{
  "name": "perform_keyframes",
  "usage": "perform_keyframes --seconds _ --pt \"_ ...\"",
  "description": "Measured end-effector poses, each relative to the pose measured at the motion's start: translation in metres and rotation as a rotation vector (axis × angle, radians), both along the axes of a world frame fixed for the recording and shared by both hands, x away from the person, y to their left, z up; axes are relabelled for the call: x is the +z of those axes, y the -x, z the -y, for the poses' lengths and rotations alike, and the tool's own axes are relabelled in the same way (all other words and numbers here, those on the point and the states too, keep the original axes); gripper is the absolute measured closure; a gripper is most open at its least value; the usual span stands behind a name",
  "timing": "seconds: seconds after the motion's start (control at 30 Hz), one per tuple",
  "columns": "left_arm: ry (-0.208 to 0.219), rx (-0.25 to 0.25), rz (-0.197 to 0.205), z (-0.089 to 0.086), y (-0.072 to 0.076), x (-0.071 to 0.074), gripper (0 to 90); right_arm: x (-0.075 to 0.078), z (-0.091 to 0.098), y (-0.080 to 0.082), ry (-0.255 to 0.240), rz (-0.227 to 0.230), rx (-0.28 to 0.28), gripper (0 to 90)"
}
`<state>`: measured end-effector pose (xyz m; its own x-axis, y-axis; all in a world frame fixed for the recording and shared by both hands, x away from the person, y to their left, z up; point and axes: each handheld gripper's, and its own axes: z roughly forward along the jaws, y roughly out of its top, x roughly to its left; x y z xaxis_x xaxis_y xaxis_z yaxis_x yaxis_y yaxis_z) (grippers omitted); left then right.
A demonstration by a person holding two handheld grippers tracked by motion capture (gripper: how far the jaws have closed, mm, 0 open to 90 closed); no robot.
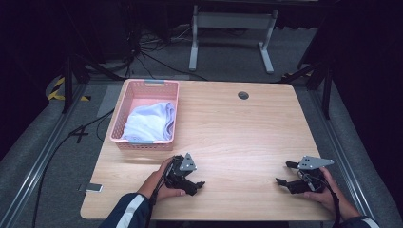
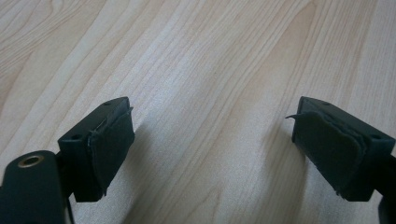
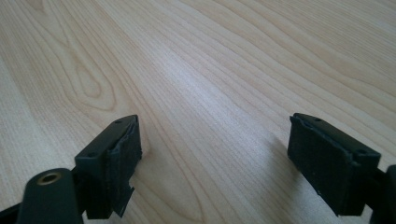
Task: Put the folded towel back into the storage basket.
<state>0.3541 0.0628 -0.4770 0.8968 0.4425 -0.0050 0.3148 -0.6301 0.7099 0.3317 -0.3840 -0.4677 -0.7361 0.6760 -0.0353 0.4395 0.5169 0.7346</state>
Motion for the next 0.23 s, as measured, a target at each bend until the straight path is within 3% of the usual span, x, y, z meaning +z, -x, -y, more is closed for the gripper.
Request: perform_keyframes --seconds 0.23 --pt "0.000 -0.003 -0.002 -0.0001 -0.0005 0.0001 12.6 0.0000 -0.0001 0.0001 0.000 0.000 0.000 17.3"
